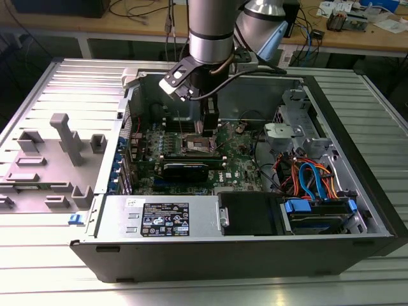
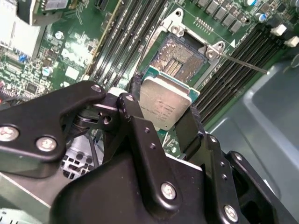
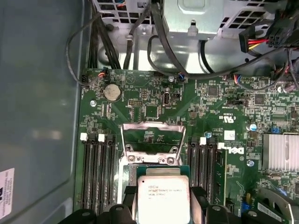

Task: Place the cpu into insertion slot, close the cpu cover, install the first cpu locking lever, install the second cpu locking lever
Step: 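Place the cpu into insertion slot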

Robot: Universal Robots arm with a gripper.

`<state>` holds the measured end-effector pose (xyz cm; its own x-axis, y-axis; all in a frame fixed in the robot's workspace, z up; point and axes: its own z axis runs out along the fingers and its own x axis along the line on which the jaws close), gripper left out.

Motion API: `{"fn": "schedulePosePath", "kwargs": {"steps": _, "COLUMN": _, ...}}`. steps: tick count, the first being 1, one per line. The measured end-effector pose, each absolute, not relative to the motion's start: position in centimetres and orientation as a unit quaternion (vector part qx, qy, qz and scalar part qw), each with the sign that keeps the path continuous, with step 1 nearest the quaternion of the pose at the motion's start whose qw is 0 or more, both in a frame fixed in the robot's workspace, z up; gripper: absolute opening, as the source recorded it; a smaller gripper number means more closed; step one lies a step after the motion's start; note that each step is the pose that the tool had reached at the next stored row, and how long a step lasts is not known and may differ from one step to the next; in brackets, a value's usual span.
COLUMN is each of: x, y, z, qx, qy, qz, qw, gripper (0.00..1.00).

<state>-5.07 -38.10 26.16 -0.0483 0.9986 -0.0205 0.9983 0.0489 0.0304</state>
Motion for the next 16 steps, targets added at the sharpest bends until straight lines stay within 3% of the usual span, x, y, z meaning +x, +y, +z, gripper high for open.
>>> {"fn": "schedulePosePath", "kwargs": {"steps": 16, "x": -6.3, "y": -37.8, "z": 23.7, "qx": 0.71, "qy": 0.703, "qz": 0.011, "qw": 0.026, "gripper": 0.54}}
